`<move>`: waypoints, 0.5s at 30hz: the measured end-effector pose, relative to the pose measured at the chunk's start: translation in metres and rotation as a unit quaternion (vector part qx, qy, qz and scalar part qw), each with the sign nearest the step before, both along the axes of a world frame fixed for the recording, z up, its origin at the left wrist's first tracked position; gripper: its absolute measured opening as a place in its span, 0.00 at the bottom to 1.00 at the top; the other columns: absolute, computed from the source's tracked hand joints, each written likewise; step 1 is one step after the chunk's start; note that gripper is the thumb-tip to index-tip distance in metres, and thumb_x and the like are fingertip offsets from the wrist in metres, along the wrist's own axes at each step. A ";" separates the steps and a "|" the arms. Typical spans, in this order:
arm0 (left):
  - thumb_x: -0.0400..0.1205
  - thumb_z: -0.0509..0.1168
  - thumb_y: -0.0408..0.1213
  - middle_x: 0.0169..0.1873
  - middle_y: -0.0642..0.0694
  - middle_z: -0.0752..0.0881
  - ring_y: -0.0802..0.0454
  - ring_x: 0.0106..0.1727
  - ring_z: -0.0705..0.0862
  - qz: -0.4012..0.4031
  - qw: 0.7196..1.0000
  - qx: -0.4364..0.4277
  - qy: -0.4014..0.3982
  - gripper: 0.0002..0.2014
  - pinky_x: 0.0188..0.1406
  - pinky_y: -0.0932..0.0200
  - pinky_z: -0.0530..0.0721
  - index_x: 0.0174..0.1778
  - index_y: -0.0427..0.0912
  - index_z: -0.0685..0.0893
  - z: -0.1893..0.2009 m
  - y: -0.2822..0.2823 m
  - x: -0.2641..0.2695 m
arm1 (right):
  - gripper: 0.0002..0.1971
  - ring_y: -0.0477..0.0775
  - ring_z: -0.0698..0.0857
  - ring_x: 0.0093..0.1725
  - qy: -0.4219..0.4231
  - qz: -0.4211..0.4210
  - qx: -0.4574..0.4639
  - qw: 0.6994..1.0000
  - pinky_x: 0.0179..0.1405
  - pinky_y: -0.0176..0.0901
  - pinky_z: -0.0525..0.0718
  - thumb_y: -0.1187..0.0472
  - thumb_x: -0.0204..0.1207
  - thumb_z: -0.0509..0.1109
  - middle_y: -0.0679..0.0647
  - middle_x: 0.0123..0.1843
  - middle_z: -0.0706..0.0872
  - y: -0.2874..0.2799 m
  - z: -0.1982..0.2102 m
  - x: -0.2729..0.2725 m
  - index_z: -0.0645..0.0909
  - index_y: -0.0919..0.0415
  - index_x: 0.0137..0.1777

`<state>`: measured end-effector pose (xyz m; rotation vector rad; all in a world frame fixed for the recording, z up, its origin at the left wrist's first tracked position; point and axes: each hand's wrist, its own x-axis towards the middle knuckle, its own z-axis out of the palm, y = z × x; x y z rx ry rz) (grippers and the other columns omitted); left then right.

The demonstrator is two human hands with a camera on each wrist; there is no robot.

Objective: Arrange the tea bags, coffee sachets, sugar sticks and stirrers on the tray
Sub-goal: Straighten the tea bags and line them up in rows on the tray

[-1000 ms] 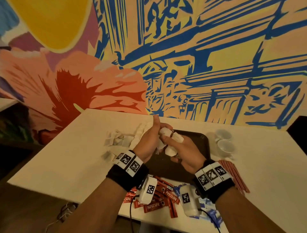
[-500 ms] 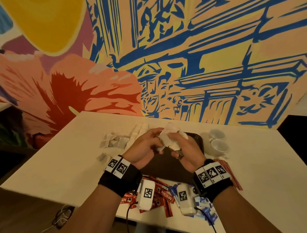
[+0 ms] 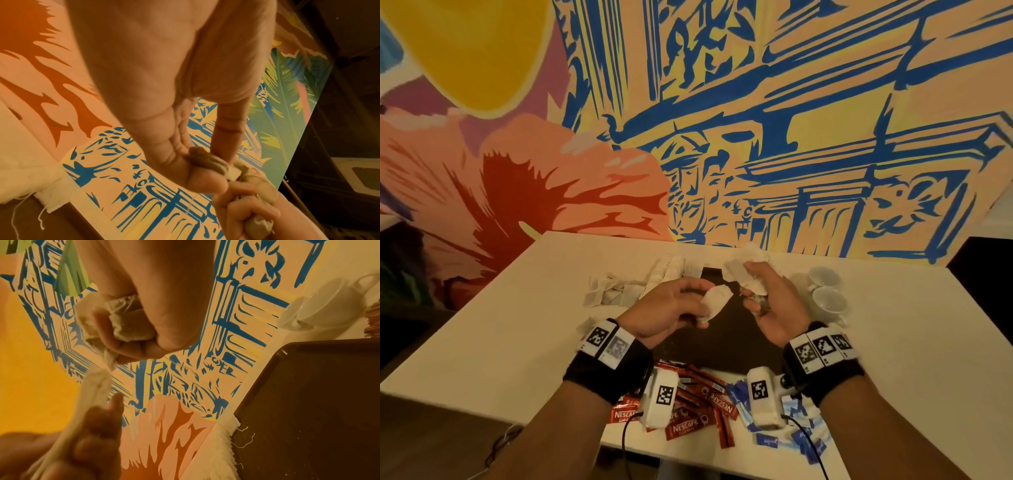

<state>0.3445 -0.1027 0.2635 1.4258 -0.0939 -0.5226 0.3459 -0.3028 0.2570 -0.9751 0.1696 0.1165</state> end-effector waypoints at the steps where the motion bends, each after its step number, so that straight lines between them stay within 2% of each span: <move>1: 0.79 0.66 0.16 0.42 0.38 0.89 0.47 0.37 0.85 0.000 1.000 0.013 -0.002 0.19 0.49 0.53 0.87 0.64 0.36 0.83 0.001 0.003 0.000 | 0.08 0.46 0.76 0.29 0.003 -0.008 0.004 1.000 0.18 0.32 0.66 0.63 0.83 0.70 0.54 0.39 0.84 -0.002 0.001 0.001 0.81 0.63 0.59; 6: 0.81 0.64 0.19 0.39 0.43 0.87 0.49 0.38 0.83 0.028 0.998 0.052 -0.019 0.14 0.44 0.54 0.87 0.60 0.33 0.86 0.005 0.029 0.004 | 0.10 0.46 0.77 0.31 -0.004 -0.026 -0.020 0.999 0.19 0.33 0.68 0.63 0.82 0.71 0.54 0.41 0.86 -0.012 0.004 0.005 0.82 0.63 0.62; 11: 0.80 0.69 0.23 0.34 0.41 0.85 0.49 0.38 0.84 0.076 0.991 0.098 -0.050 0.04 0.44 0.55 0.87 0.46 0.36 0.84 0.006 0.063 0.029 | 0.10 0.49 0.78 0.31 -0.008 -0.032 -0.152 0.988 0.24 0.41 0.71 0.62 0.79 0.76 0.57 0.43 0.87 -0.011 -0.005 0.008 0.85 0.62 0.58; 13: 0.79 0.71 0.26 0.36 0.39 0.89 0.48 0.40 0.87 0.097 0.983 0.141 -0.059 0.04 0.49 0.54 0.86 0.46 0.36 0.84 0.001 0.072 0.044 | 0.09 0.50 0.78 0.29 -0.012 -0.020 -0.192 0.981 0.24 0.42 0.71 0.61 0.79 0.76 0.58 0.39 0.86 -0.009 -0.012 0.008 0.86 0.61 0.56; 15: 0.77 0.74 0.29 0.43 0.37 0.92 0.46 0.47 0.90 0.114 0.967 0.218 -0.072 0.06 0.52 0.54 0.85 0.47 0.34 0.87 -0.010 0.082 0.060 | 0.09 0.50 0.77 0.28 -0.011 -0.008 -0.213 0.977 0.23 0.42 0.72 0.59 0.79 0.77 0.58 0.36 0.86 -0.006 -0.019 0.008 0.86 0.62 0.56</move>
